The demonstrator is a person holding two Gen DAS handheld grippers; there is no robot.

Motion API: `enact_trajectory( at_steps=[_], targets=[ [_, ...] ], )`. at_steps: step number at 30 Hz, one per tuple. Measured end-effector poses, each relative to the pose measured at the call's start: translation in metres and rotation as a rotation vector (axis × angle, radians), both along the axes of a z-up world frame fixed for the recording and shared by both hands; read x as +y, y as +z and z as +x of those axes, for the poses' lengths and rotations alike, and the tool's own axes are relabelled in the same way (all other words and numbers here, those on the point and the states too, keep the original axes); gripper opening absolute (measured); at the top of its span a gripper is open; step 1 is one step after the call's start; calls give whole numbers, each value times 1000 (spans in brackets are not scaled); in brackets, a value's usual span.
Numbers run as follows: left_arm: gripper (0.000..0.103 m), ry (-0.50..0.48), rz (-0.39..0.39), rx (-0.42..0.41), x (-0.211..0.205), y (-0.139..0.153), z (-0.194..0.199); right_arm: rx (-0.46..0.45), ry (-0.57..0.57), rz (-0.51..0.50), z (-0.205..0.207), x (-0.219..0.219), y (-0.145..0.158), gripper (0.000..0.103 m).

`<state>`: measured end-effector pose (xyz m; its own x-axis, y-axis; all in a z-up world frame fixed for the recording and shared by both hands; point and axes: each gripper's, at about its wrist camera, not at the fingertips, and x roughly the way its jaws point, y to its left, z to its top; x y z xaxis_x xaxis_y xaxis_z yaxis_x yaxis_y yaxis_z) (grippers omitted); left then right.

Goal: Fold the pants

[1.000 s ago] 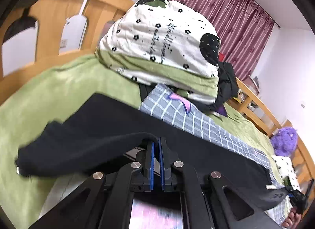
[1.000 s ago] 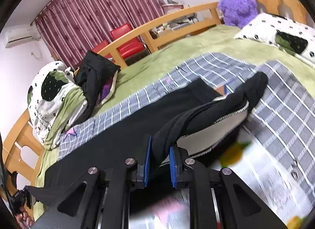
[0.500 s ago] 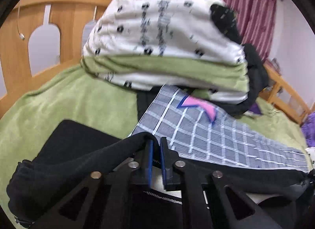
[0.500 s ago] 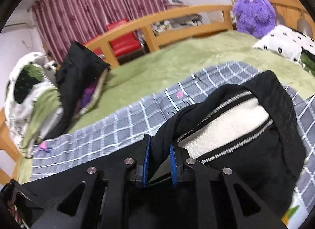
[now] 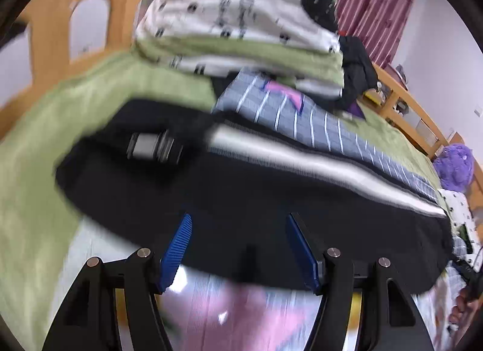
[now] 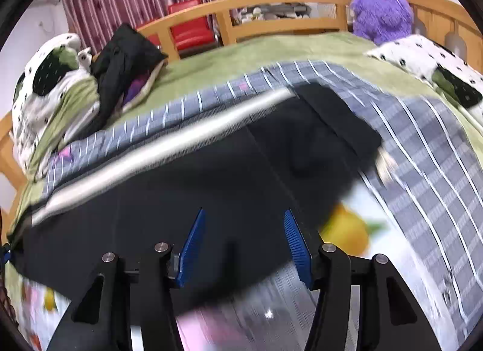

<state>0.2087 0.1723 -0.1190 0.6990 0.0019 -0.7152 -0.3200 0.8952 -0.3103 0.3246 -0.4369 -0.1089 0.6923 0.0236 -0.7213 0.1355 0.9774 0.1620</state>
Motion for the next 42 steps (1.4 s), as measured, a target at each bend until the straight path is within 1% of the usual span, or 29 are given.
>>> enact_trajectory(
  at_steps=[3, 5, 6, 8, 11, 13, 16, 19, 20, 21, 22, 23, 25, 26, 27, 29, 30, 31, 33, 34, 36, 38, 41, 42],
  targets=[
    [63, 36, -84, 57, 11, -25, -20, 49, -2, 49, -23, -11, -18, 54],
    [62, 63, -125, 88, 19, -39, -24, 71, -13, 90, -28, -16, -27, 54],
    [62, 70, -146, 82, 22, -43, -27, 82, -18, 120, -29, -19, -33, 54],
    [62, 84, -173, 41, 27, -45, -29, 86, -22, 164, -28, -21, -40, 54],
    [62, 108, -213, 12, 35, -49, -23, 80, -29, 197, -16, -23, -42, 55],
    [62, 134, -271, -21, 44, -53, -16, 83, -35, 240, -1, -25, -45, 55],
    [62, 160, -331, -46, 54, -56, -3, 72, -66, 299, 24, -31, -50, 55],
    [57, 197, -374, -65, 59, -59, 13, 39, -117, 339, 52, -38, -55, 55],
    [41, 214, -366, -59, 60, -60, 18, 31, -134, 348, 60, -40, -56, 54],
    [23, 228, -343, -38, 60, -60, 24, 31, -150, 349, 66, -41, -56, 44],
    [18, 220, -324, -21, 60, -61, 30, 39, -172, 336, 71, -41, -56, 27],
    [13, 207, -309, -16, 60, -59, 33, 49, -182, 324, 76, -40, -55, 26],
    [12, 194, -275, -22, 56, -46, 32, 41, -173, 297, 73, -38, -45, 17],
    [11, 185, -264, -37, 54, -34, 28, 24, -159, 283, 67, -38, -35, 15],
    [11, 163, -265, -63, 52, -20, 21, -8, -127, 277, 57, -37, -18, 13],
    [11, 111, -267, -88, 45, 5, 8, -40, -89, 278, 38, -40, 6, 13],
    [11, 80, -263, -91, 38, 17, -2, -53, -78, 257, 22, -42, 22, 12],
    [11, 48, -241, -88, 28, 26, -14, -65, -70, 237, 11, -44, 31, 12],
    [12, -8, -201, -54, 11, 33, -35, -88, -52, 173, -23, -52, 50, 12],
    [12, -26, -197, -38, 4, 32, -46, -90, -50, 156, -38, -59, 54, 12],
    [12, -58, -211, -5, -8, 25, -73, -70, -54, 146, -70, -80, 55, 12],
    [12, -74, -208, 32, -16, 12, -93, -29, -65, 156, -99, -102, 45, 12],
    [12, -59, -174, 99, -24, -9, -111, 95, -94, 163, -126, -126, 8, 15],
    [17, -53, -135, 132, -27, -16, -115, 119, -102, 175, -132, -130, -2, 17]
  ],
)
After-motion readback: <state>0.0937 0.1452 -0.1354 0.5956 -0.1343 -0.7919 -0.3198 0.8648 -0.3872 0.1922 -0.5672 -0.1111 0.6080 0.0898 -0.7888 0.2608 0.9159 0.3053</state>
